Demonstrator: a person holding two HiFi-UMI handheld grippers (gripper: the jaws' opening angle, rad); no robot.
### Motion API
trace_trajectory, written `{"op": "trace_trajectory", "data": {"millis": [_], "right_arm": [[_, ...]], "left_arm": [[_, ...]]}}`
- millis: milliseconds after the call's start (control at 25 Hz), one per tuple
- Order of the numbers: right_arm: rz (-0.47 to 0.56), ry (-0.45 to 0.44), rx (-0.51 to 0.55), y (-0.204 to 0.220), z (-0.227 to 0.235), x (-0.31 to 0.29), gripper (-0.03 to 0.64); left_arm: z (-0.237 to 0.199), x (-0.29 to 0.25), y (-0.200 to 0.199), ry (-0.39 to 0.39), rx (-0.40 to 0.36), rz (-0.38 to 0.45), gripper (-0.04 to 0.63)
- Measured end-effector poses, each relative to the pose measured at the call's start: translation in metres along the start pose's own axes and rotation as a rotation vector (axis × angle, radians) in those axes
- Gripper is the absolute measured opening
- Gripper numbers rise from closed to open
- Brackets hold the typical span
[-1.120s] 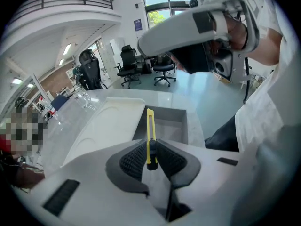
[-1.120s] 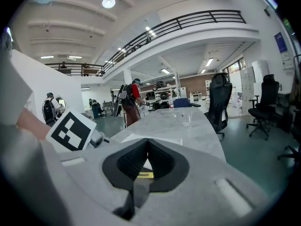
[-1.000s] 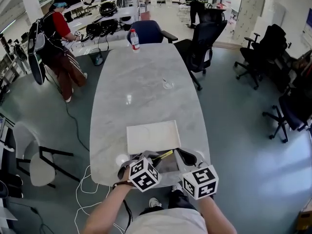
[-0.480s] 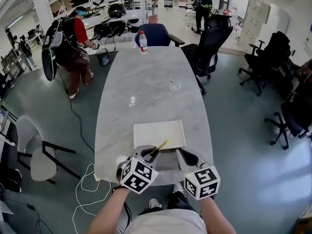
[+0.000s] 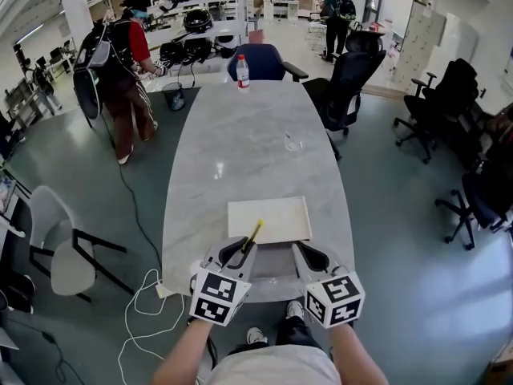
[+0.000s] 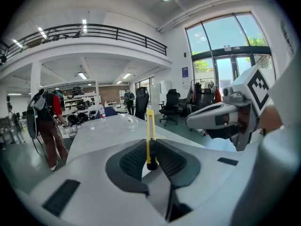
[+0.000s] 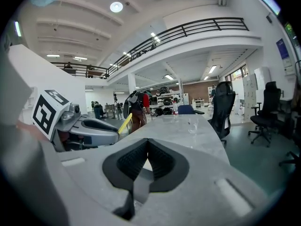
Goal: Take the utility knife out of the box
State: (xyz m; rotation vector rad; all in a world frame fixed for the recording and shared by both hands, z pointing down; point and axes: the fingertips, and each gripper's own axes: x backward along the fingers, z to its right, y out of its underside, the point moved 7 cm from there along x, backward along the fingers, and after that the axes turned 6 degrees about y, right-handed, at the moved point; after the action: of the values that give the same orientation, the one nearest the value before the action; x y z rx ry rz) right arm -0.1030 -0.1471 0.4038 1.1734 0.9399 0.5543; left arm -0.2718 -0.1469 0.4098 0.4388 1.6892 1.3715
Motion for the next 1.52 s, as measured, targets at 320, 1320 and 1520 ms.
{"op": "trace_trajectory", "data": {"millis": [320, 1320, 1520], "right_arm": [[0.026, 0.006, 0.013, -0.004, -0.016, 0.010, 0.005], [0.050, 0.020, 0.031, -0.002, -0.023, 0.024, 0.005], [0.049, 0.017, 0.015, 0.000, -0.022, 0.023, 0.005]], "left_arm": [[-0.007, 0.038, 0.004, -0.088, 0.102, 0.132, 0.061], [0.002, 0.049, 0.024, -0.118, 0.194, 0.170, 0.061], [0.001, 0.047, 0.025, -0.118, 0.195, 0.163, 0.061]]}}
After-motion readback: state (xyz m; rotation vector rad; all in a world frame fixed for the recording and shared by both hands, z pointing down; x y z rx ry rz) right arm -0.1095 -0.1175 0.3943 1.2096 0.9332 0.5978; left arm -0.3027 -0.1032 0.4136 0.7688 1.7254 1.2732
